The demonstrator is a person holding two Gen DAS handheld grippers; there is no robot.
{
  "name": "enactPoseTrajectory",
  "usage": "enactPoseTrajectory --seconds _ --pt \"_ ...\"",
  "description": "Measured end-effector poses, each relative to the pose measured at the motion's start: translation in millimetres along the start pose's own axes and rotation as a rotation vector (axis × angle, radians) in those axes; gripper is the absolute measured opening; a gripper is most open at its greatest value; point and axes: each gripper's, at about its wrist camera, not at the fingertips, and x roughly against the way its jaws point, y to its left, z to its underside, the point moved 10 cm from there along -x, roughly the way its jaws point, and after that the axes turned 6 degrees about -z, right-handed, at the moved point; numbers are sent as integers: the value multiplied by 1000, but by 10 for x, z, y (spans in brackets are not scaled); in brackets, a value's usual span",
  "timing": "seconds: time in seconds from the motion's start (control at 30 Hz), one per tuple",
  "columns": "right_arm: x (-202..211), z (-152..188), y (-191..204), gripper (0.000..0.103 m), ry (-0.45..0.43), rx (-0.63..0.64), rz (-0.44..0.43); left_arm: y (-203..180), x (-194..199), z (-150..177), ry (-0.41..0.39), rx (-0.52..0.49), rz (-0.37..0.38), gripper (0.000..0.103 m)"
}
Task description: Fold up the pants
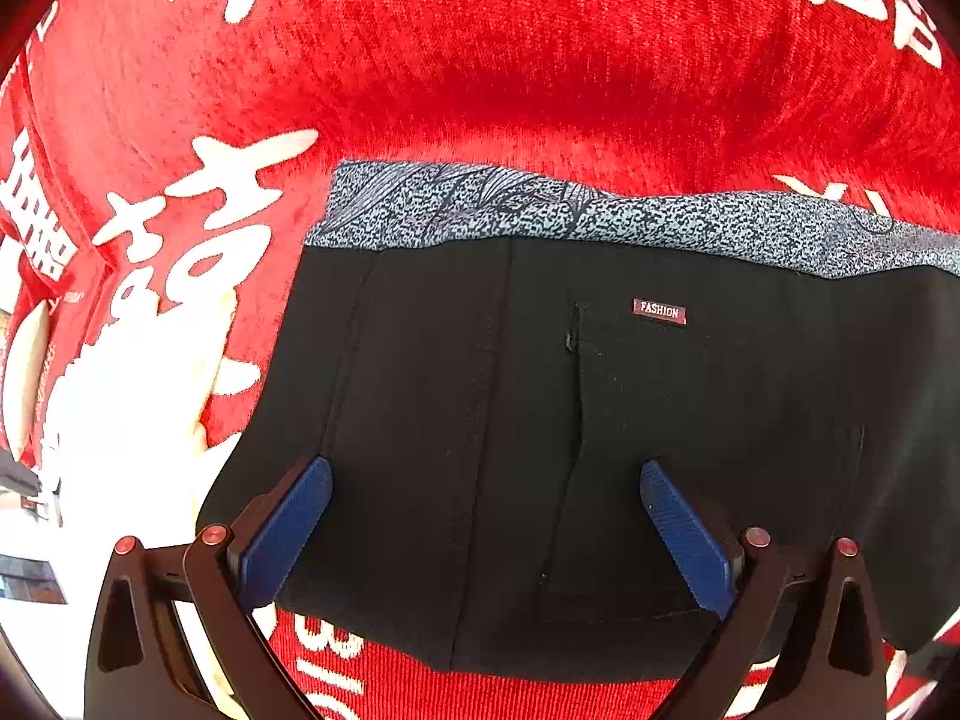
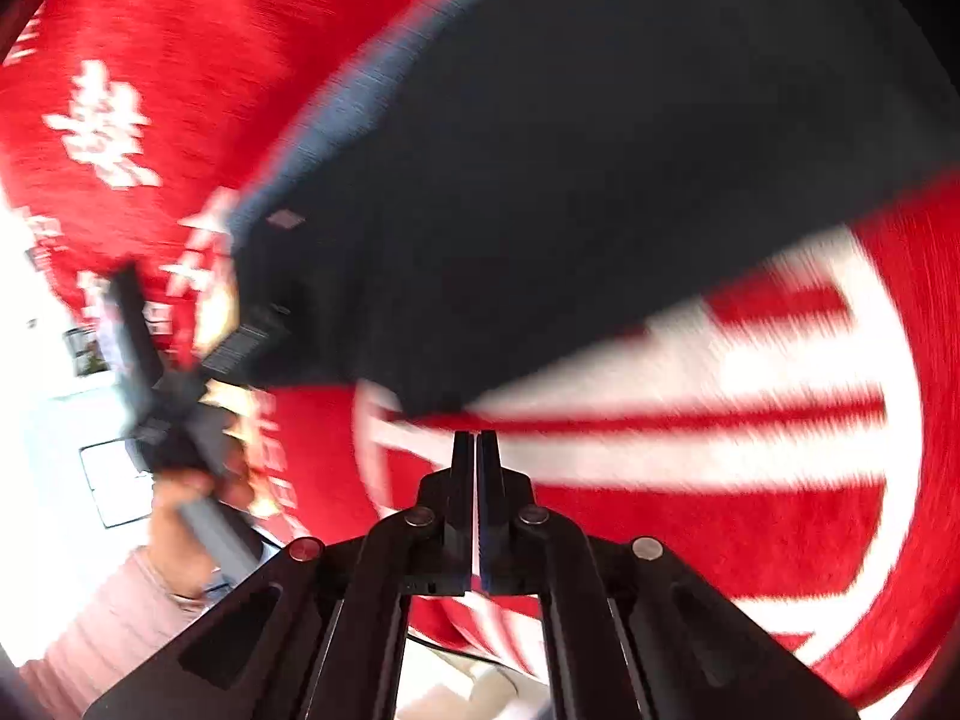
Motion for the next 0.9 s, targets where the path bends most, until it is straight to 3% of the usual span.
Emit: enactPoseTrajectory --seconds 0.1,0.13,0.2,0.27,0.4,0.47,0.53,0.57,0.6,0.67,0.7,0.73,0.83,0.9 --pt "140 48 23 5 -12 6 -46 5 5 3 8 1 12 103" --pt "238 31 55 6 -22 48 -22 12 16 1 24 5 8 103" --pt "419 -38 85 22 -46 116 33 -4 92 3 60 27 1 103" --pt "641 -221 98 32 -102 162 92 -135 284 -54 43 59 62 103" --pt "937 -685 97 34 -204 215 182 -654 582 -224 -7 10 143 103" --pt "966 -852 -1 39 -226 195 222 -883 562 -289 -19 -40 114 103" --pt "880 -918 -261 42 -189 149 298 -993 448 -394 -30 -68 57 103" --pt "829 -909 -366 42 -169 117 293 -963 334 -479 -26 -54 16 103" --pt "860 -922 -366 42 -203 109 249 -894 225 -537 -12 -27 -20 103" --pt "885 -897 -366 42 -212 100 216 -626 -95 -608 63 70 -74 103" --pt "888 -893 -363 42 -219 100 205 -567 -213 -635 87 129 -3 103" --pt "884 -893 -359 43 -223 99 197 -544 -218 -657 80 147 14 103" --pt "870 -877 -310 57 -233 125 175 -633 -131 -669 71 64 -49 103" --pt "805 -855 -212 75 -228 167 157 -759 -23 -575 82 37 -3 103"
